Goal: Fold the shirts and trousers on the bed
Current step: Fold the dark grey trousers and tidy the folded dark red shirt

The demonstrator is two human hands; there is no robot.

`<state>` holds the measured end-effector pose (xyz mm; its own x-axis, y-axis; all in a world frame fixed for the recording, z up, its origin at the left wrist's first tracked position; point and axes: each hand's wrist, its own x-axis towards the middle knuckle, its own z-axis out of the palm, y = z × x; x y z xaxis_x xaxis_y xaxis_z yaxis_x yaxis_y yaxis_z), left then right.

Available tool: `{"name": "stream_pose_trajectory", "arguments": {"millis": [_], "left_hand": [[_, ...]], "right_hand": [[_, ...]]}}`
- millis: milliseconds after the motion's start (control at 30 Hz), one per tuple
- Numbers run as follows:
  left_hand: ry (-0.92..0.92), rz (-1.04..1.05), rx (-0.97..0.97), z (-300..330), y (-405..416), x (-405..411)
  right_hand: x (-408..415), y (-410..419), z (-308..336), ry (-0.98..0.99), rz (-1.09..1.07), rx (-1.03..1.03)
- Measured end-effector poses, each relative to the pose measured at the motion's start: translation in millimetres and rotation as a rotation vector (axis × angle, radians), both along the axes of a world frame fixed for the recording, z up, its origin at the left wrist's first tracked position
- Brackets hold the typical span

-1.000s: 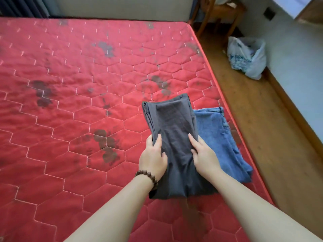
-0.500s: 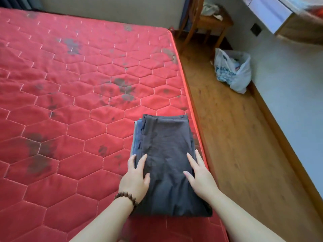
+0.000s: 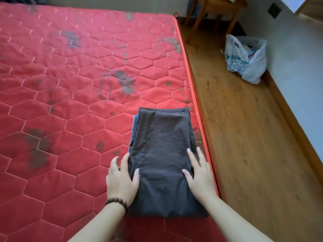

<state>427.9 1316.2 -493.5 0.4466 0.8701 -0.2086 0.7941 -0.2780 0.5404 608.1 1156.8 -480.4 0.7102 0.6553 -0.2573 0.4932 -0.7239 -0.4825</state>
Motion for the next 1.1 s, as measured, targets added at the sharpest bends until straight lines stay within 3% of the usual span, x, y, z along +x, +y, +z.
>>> {"name": "stream_pose_trajectory", "arguments": {"millis": [67,133,200,367,567,733,1100], "left_hand": [[-0.049,0.070,-0.249,-3,10,0],[-0.129,0.150,-0.530,-5,20,5],[-0.100,0.188,-0.597,-7,25,10],[-0.091,0.239,-0.733,-10,37,20],[-0.196,0.211,-0.610,1,28,16],[-0.228,0.203,-0.514,21,42,-15],[-0.324,0.298,-0.417,71,162,-211]], "right_hand": [[9,2,5,0.039,-0.097,-0.025],[17,5,3,0.274,-0.177,0.000],[18,10,-2,0.424,-0.217,0.010],[17,16,-18,0.575,-0.373,0.049],[16,15,-10,0.683,-0.291,0.183],[-18,30,1,0.615,-0.211,0.229],[-192,180,45,0.433,0.018,0.271]]}}
